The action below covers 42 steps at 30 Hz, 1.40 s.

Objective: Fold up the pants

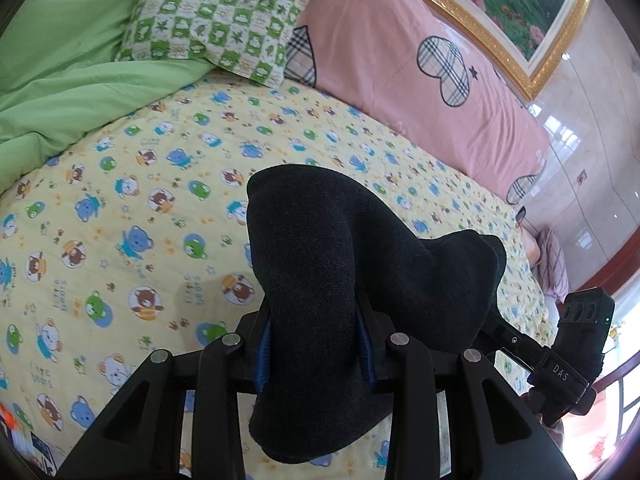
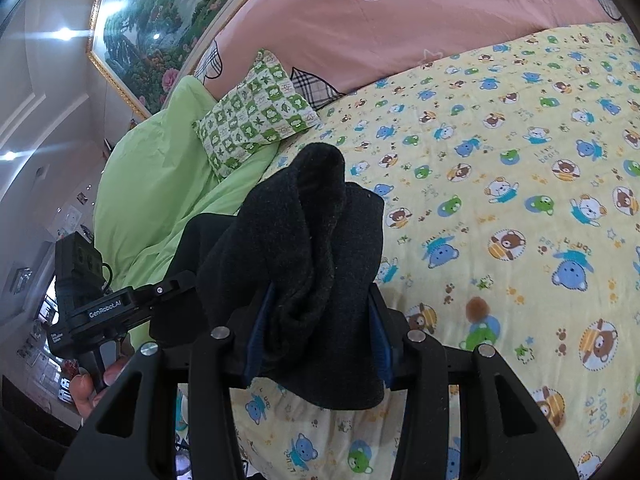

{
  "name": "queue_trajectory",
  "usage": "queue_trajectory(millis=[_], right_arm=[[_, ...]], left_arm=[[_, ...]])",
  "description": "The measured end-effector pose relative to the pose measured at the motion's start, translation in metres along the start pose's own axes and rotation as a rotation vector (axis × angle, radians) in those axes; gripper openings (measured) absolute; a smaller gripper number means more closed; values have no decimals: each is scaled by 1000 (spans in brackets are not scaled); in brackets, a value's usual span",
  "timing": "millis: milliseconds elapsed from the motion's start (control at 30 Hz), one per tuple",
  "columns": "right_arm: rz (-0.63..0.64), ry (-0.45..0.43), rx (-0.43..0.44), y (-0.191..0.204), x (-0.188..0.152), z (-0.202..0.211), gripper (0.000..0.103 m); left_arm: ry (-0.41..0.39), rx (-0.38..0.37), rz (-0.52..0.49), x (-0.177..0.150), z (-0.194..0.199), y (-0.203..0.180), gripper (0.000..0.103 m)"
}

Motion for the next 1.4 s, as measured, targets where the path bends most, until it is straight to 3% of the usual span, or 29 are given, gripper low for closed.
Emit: queue_trajectory(millis=[667,1000,1233,1400], right_arm=[[119,72,63,35,59,-116,46],[104,106,50,24,75,-160,46],[118,151,5,12,70,-183,47],[185,167,-137,-2,65,-191,51]], left_arm=[[-76,150,72,63,-19,74,35],[-67,188,96,80,-45,93,35],[-32,205,112,75,-68,105,36],[-37,220,87,68,-72,106,54]])
Point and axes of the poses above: each gripper's, at about its wrist camera, not at the fingertips, and z roughly against the way its jaws point, y to its left, x to its top, the point moved 4 cm from there along -z, roughly the way its jaws point, and after that the axes turned 5 degrees about x, right-handed, at the moved point
